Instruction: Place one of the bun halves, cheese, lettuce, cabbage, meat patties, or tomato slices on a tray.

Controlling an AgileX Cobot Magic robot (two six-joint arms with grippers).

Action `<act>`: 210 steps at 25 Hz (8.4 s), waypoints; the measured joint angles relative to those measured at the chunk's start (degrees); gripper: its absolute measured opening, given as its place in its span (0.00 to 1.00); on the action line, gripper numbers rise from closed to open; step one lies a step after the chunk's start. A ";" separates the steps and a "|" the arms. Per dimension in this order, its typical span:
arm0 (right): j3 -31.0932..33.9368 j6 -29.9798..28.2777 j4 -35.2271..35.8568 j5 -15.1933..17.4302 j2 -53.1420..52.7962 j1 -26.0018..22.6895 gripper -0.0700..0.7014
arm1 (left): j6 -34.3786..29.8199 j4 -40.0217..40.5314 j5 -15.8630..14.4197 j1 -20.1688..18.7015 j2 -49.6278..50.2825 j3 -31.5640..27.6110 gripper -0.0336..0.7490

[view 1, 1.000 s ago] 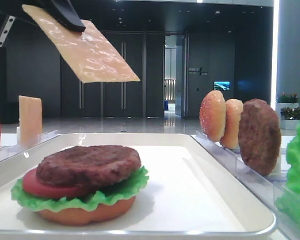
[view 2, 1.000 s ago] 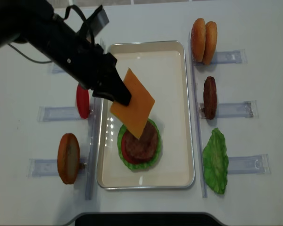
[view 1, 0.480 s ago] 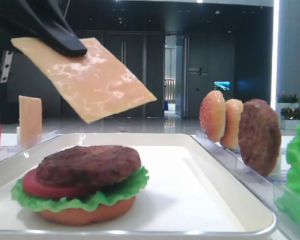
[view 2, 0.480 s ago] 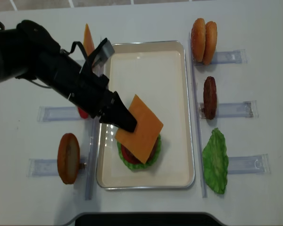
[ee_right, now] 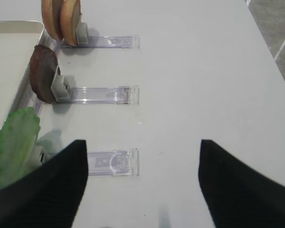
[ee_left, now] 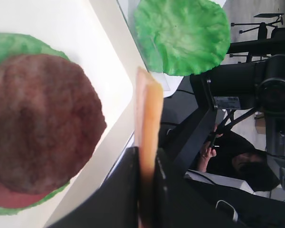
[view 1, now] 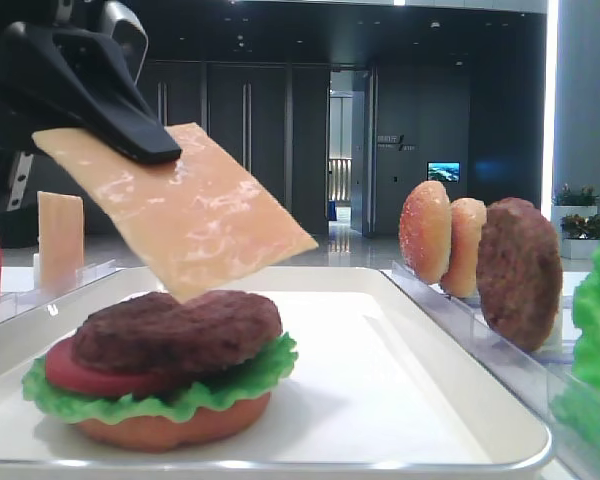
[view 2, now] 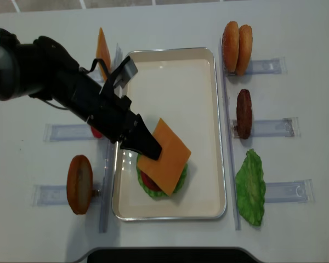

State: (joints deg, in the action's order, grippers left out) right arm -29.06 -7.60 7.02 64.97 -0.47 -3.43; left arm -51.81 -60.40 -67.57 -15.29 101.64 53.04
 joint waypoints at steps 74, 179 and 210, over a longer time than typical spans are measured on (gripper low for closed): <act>0.00 0.00 0.00 0.00 0.00 0.00 0.70 | 3.28 3.00 8.30 0.00 6.00 1.68 0.28; 0.00 0.00 0.00 0.00 0.00 0.00 0.70 | 43.73 53.71 -3.33 24.29 -74.56 -14.27 0.78; 0.00 0.00 0.00 0.00 0.00 0.00 0.70 | 43.73 55.40 3.84 17.13 -102.56 -25.90 0.78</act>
State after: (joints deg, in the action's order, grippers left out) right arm -29.06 -7.60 7.02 64.97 -0.47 -3.43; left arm -8.09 -5.00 -63.73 1.84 -0.92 27.14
